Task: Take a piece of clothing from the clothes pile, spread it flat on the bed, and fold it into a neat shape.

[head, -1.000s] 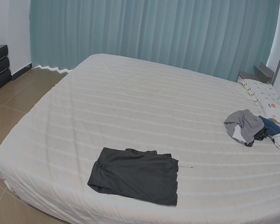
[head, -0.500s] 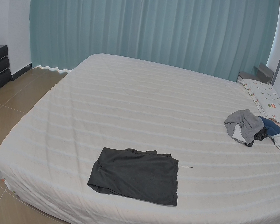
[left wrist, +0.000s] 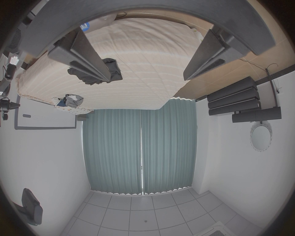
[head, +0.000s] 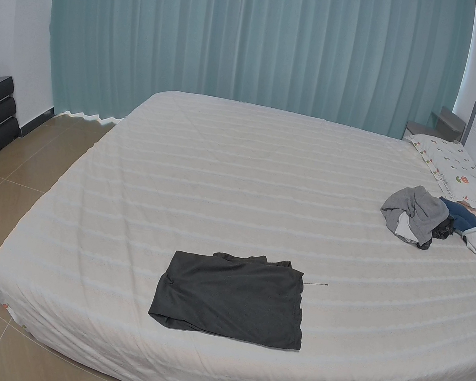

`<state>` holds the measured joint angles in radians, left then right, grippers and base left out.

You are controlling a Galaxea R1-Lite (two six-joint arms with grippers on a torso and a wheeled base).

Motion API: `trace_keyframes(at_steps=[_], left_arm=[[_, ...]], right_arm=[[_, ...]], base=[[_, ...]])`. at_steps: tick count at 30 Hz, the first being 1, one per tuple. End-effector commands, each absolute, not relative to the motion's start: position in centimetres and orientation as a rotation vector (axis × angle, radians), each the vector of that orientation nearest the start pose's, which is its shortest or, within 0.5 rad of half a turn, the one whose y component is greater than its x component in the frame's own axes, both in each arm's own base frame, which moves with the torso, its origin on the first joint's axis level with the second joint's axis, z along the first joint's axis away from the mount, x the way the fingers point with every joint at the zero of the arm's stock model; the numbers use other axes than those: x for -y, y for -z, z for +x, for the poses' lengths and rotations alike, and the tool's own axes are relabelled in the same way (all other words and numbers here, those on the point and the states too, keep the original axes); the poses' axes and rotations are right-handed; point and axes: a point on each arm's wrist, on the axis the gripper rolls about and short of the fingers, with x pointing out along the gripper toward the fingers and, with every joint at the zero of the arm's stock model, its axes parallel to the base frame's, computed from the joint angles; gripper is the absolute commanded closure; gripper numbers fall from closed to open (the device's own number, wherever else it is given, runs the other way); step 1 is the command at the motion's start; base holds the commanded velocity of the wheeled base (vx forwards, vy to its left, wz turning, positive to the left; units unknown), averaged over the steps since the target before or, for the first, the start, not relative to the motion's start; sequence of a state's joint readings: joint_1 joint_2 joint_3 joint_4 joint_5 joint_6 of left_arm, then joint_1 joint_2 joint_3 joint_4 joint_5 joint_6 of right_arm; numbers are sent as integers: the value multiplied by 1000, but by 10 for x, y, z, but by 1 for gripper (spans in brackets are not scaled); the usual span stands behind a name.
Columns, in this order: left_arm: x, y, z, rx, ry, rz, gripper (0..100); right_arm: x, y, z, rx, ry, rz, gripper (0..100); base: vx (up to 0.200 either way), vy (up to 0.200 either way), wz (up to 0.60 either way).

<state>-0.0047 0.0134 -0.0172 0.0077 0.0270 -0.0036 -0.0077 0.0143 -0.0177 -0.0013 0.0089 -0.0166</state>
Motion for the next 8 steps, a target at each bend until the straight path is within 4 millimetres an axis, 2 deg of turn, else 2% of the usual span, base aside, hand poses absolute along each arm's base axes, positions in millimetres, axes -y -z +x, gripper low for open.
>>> trace_keyframes(at_steps=[1,8], left_arm=[[-1,-75,-23,-6,-23,-3,0],[-1,-75,-23,-6,-23,-3,0]], right_arm=[[0,-76,-23,0,-2,-17,0],[0,-76,-23,0,-2,-17,0]], base=[[0,0,0],[0,0,0]])
